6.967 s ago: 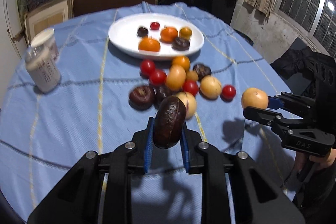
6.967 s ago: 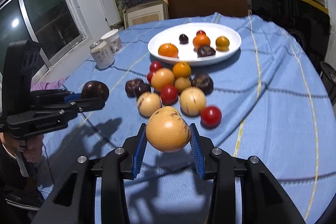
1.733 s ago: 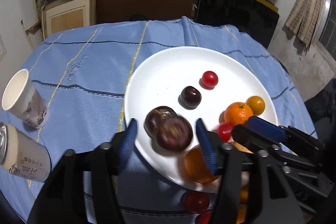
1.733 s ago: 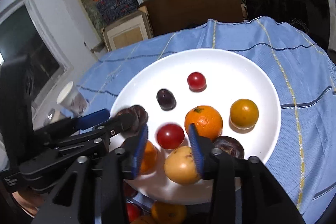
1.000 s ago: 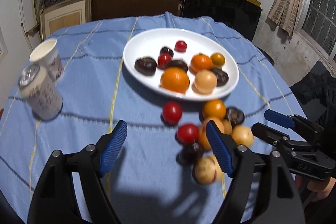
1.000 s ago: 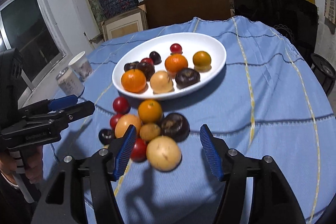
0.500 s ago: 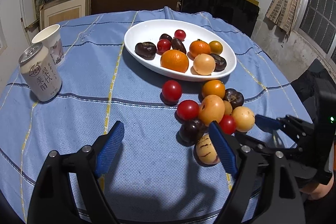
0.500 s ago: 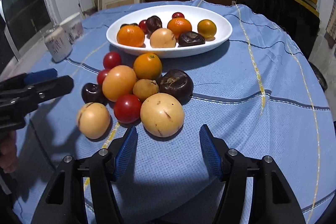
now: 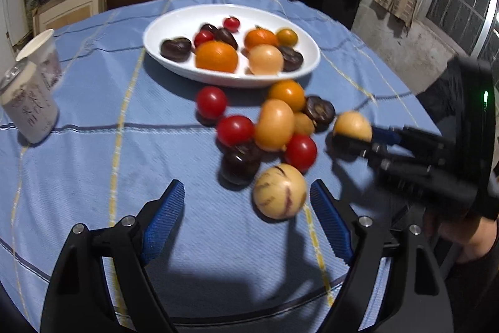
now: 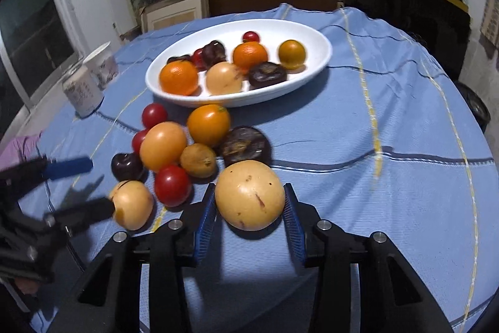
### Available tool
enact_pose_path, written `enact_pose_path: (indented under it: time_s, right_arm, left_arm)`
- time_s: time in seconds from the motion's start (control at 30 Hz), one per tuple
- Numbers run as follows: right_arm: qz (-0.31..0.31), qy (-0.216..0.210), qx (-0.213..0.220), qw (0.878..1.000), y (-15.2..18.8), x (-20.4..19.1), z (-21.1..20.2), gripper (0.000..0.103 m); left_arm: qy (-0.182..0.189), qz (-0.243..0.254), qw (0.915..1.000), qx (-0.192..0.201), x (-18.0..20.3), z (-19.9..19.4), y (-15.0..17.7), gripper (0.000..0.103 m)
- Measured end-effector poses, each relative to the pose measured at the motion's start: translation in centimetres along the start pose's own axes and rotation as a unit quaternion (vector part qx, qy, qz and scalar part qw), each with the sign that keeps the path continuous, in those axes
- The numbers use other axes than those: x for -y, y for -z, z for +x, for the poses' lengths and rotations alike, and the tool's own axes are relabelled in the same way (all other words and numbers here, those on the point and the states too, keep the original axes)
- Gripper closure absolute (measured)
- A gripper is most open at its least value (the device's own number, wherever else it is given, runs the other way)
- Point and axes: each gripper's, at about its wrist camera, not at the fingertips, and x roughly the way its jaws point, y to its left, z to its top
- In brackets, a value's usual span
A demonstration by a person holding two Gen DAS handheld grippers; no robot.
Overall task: Organize fruits
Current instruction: 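Grasp the pale yellow round fruit with the right tool while the left tool grasps the striped fruit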
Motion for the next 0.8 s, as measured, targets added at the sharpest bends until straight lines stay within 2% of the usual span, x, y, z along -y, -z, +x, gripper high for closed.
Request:
enact_pose_path:
  time_s: [0.07, 0.13, 0.17, 0.33, 0.47, 0.53, 0.6, 0.8]
  right_arm:
    - [0.006, -0.003, 0.001, 1.000, 0.0, 0.4, -0.1, 0.060]
    - [0.004, -0.010, 0.003, 1.000, -0.1, 0.3, -0.3, 0.060]
    - [0.001, -0.012, 0.004, 1.000, 0.0, 0.2, -0.4, 0.060]
    - [-0.010, -0.020, 0.005, 1.000, -0.1, -0.4, -0.6, 0.060]
    - [-0.013, -0.019, 0.007, 1.000, -0.1, -0.5, -0.9, 0.060]
    - [-0.016, -0.017, 0.008, 1.000, 0.0, -0.7, -0.9, 0.060]
    - [-0.019, -0.015, 0.008, 1.000, 0.0, -0.8, -1.0, 0.060]
    - [-0.025, 0.002, 0.023, 0.999, 0.0, -1.3, -2.0, 0.060]
  left_arm:
    - [0.003, -0.001, 0.9999, -0.011, 0.4, 0.7, 0.2, 0.023]
    - [0.006, -0.004, 0.9997, -0.022, 0.8, 1.3, 0.3, 0.030]
    - [0.006, -0.005, 0.9996, -0.028, 1.0, 1.7, 0.4, 0.039]
    - [-0.025, 0.015, 0.9993, -0.022, 2.6, 2.4, 0.1, 0.043]
    - [-0.040, 0.026, 0.9987, -0.018, 3.0, 2.6, 0.0, 0.053]
    - [-0.031, 0.022, 0.9991, -0.020, 2.7, 2.4, 0.0, 0.056]
    - [-0.020, 0.015, 0.9995, -0.020, 2.5, 2.1, 0.1, 0.065]
    - [-0.030, 0.008, 0.9994, -0.014, 1.7, 1.0, 0.9, 0.065]
